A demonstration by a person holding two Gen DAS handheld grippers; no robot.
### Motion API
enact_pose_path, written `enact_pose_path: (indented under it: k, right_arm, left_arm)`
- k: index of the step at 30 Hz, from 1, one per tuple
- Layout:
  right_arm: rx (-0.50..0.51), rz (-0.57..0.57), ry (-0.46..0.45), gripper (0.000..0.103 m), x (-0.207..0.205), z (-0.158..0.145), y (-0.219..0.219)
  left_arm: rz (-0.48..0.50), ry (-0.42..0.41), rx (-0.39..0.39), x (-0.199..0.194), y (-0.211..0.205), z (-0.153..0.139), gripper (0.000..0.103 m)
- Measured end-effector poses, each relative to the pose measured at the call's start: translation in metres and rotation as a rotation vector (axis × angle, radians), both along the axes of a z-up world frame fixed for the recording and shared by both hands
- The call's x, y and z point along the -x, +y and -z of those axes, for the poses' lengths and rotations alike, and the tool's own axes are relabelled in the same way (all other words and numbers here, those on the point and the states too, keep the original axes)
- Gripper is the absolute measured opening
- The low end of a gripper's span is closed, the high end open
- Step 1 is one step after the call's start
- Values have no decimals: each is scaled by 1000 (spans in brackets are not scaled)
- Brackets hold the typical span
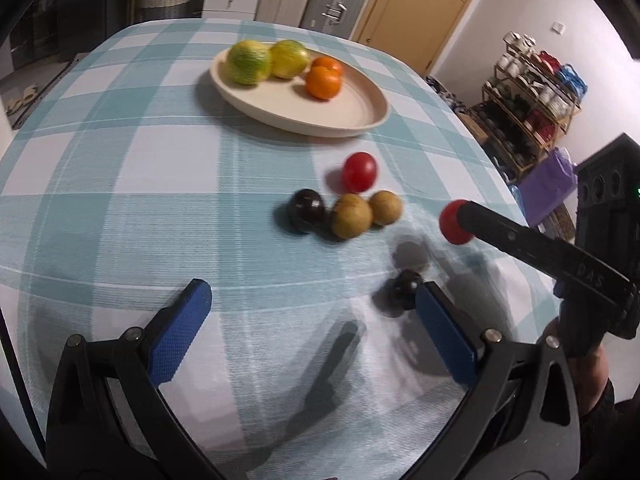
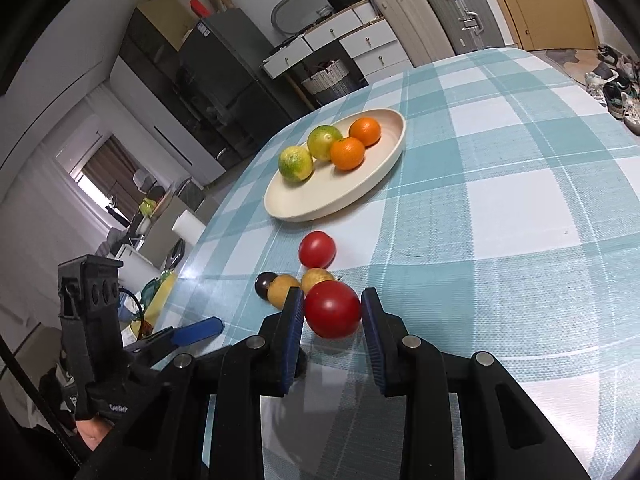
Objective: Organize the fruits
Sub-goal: 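Close the right gripper on a red tomato while the left gripper closes on a dark plum, then carry the red tomato and dark plum over the cream plate with both grippers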
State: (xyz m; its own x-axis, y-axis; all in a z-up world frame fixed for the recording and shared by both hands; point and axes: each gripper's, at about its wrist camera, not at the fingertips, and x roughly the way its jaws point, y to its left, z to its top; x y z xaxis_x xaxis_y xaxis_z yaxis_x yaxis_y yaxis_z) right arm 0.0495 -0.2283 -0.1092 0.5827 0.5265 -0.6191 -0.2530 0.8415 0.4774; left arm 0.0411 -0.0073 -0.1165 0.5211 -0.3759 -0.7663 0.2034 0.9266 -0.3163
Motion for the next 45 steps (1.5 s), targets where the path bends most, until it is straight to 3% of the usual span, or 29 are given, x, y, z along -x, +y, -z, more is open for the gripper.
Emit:
enact_pose_path:
  k: [9, 15, 21, 26, 28, 29, 31, 36, 45]
  right_arm:
    - [-29, 3, 6, 30, 1, 4, -9]
    - [-38, 3, -6, 30, 2, 1, -14]
    - [-39, 2, -24, 30, 5, -3, -21]
    - [-47, 14, -33, 30, 8, -6, -30]
    - [-47, 11, -27, 30, 7, -5, -31]
    - [-47, 9, -24, 30, 6, -5, -31]
    - [-47, 6, -24, 30, 7, -4, -32]
    - [-45, 2, -26, 30, 6, -5, -31]
    - [-40, -13, -26, 30, 3, -6, -26]
  left_arm:
    - [85, -5, -26, 2, -30, 0, 102]
    - [120, -59, -116, 7, -53, -6, 102]
    - [121, -151, -272, 12, -74, -9, 100]
    - [167, -160, -311, 14, -87, -7, 80]
    - [194, -150, -308, 13, -92, -5, 63]
    - [204, -142, -307, 12, -93, -3, 61]
    - [221, -121, -292, 11, -95, 0, 47]
    - [229, -102, -248, 8, -89, 1, 23]
    - [197, -78, -127, -1, -63, -9, 22]
